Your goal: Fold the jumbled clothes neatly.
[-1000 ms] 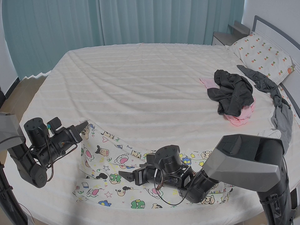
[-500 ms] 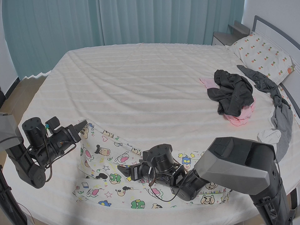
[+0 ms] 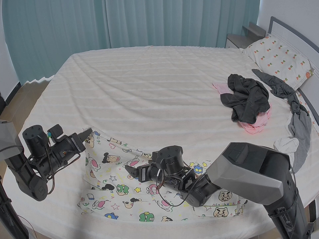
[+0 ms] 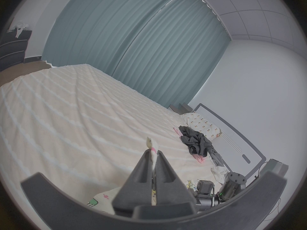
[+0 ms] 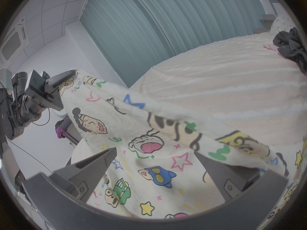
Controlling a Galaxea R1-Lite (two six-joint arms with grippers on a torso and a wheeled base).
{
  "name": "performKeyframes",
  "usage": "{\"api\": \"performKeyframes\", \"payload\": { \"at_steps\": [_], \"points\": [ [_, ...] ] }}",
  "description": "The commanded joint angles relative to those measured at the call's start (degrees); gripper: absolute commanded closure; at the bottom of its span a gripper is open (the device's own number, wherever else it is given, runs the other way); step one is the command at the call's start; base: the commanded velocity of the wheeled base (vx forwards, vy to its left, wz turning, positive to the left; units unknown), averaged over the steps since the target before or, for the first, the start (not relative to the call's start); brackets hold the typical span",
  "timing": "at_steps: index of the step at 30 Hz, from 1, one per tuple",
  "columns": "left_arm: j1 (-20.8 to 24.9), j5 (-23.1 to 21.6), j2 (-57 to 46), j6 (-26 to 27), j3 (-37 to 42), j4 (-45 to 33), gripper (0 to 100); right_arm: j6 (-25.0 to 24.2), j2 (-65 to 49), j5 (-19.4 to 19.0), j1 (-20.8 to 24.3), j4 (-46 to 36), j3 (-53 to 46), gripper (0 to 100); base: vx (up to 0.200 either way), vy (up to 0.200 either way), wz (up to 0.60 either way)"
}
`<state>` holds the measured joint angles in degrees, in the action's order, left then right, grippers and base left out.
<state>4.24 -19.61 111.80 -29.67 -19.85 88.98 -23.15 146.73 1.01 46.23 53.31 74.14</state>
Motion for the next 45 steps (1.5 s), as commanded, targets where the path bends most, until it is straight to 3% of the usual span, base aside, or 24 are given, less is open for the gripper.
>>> {"api": "performKeyframes", "payload": {
  "at_steps": [1, 9, 11, 16, 20, 33, 45],
  "points": [
    [-0.20, 0.02, 0.44, -0.04, -0.02, 0.23, 100, -1.37, -2.59, -0.75, -0.26, 1.01, -4.80, 0, 0.000, 0.000, 0.00],
    [-0.38, -0.51, 0.70, 0.14, 0.60, 0.23, 100, -6.12, -11.29, -7.52, 1.15, 4.61, -18.33, 0, 0.000, 0.000, 0.00],
    [-0.73, -0.60, 1.32, 0.76, 0.77, 0.23, 100, -7.70, -15.59, -11.12, 1.23, 6.54, -24.57, 0, 0.000, 0.000, 0.00],
    [-0.99, -0.60, 1.23, 1.63, 1.74, 0.23, 100, -9.72, -23.42, -15.78, 1.15, 7.16, -33.27, 0, 0.000, 0.000, 0.00],
    [-0.99, -0.86, 1.23, 5.59, 4.29, 0.23, 100, -9.90, -27.19, -15.60, 0.71, 7.34, -37.49, 0, 0.000, 0.000, 0.00],
    [-1.96, -4.91, 2.37, 17.10, 11.50, 0.32, 100, -13.32, -44.86, -16.13, -14.32, 7.25, -51.73, 0, 0.000, 0.000, 0.00],
    [-5.56, -4.91, 8.70, 29.06, 17.30, 0.23, 100, -13.32, -52.16, -16.39, -23.02, 7.25, -59.38, 0, 0.000, 0.000, 0.00]
  ]
}}
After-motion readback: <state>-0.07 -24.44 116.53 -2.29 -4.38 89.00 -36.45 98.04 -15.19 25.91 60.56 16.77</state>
